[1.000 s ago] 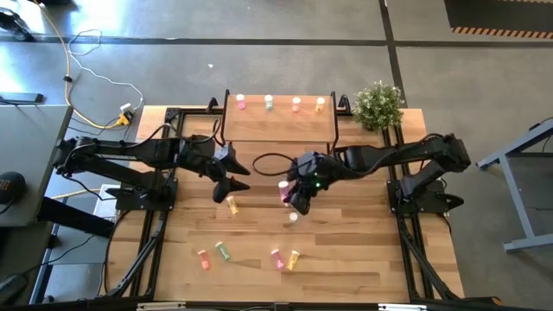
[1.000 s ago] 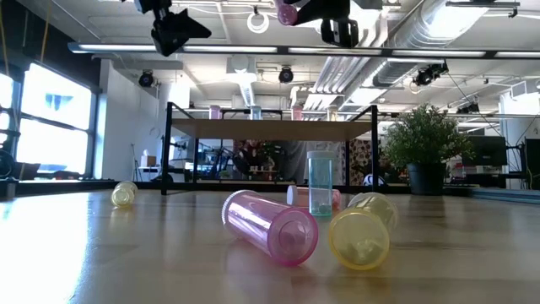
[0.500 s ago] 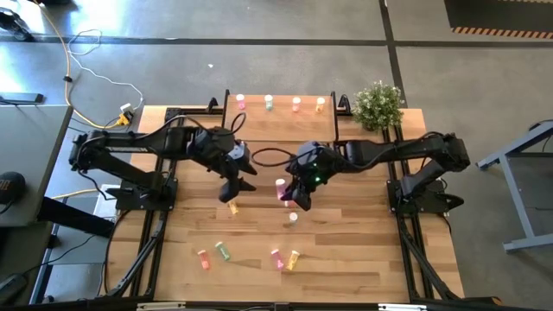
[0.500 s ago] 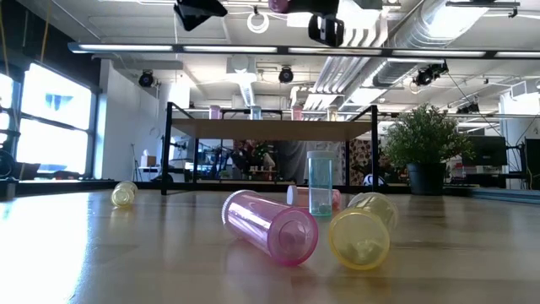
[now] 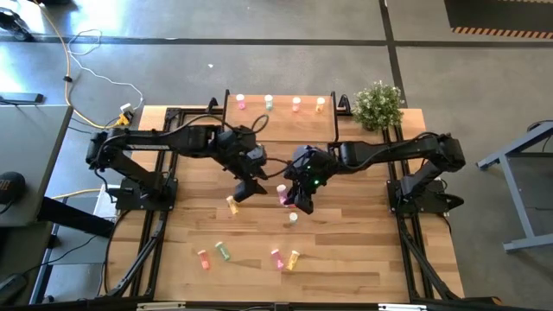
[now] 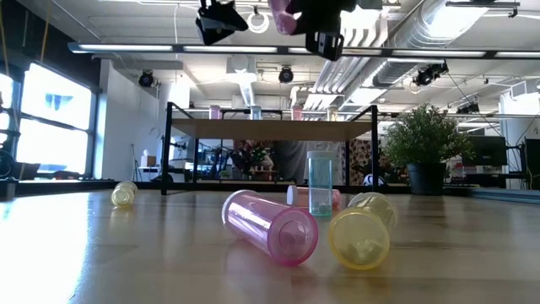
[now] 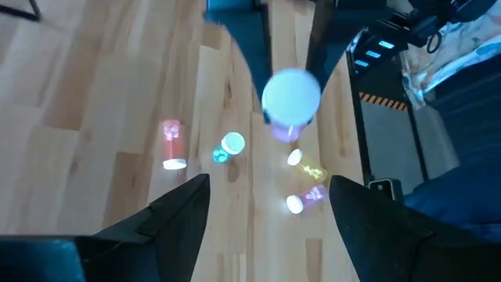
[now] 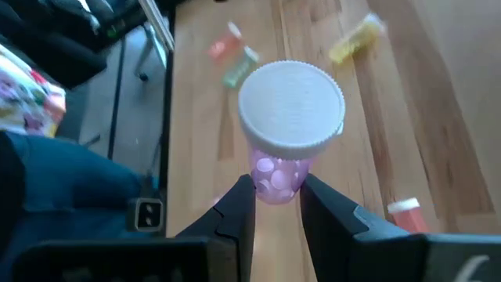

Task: Pick and place medicine bottles onto shelf by color
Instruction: Put the top pink pill bottle on the shelf aligned with the other pink pill bottle

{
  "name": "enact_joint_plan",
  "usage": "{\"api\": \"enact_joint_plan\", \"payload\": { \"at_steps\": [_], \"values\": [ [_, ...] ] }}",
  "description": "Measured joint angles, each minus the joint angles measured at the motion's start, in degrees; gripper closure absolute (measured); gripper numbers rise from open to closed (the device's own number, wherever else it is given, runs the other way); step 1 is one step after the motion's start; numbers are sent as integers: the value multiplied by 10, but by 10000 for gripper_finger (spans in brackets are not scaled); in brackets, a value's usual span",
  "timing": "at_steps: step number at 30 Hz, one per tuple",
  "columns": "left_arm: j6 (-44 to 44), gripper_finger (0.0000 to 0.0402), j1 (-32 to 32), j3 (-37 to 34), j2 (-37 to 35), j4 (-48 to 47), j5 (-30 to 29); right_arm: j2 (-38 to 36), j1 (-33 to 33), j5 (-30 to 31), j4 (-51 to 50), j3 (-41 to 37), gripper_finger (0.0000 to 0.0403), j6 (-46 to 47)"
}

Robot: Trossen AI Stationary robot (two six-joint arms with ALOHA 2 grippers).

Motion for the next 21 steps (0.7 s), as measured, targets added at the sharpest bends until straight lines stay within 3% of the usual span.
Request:
{"api": "enact_joint_plan", "payload": {
  "at_steps": [21],
  "values": [
    [-38,147,-18,1,74,100,55,38,11,-9,5,0,324,-13]
  ]
}}
